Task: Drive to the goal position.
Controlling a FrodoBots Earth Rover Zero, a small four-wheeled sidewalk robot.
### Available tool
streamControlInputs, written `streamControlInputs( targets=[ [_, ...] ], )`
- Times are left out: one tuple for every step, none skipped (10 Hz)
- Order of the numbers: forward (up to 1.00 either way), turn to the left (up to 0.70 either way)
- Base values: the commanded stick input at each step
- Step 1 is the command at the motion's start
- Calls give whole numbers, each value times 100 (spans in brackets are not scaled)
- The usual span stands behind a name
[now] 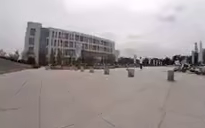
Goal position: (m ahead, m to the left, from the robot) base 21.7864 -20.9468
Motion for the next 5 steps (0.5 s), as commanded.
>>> streamControlInputs(
  targets=[
    [70,0],
    [70,-12],
    [70,-13],
    [70,-13],
    [70,-13]
  ],
)
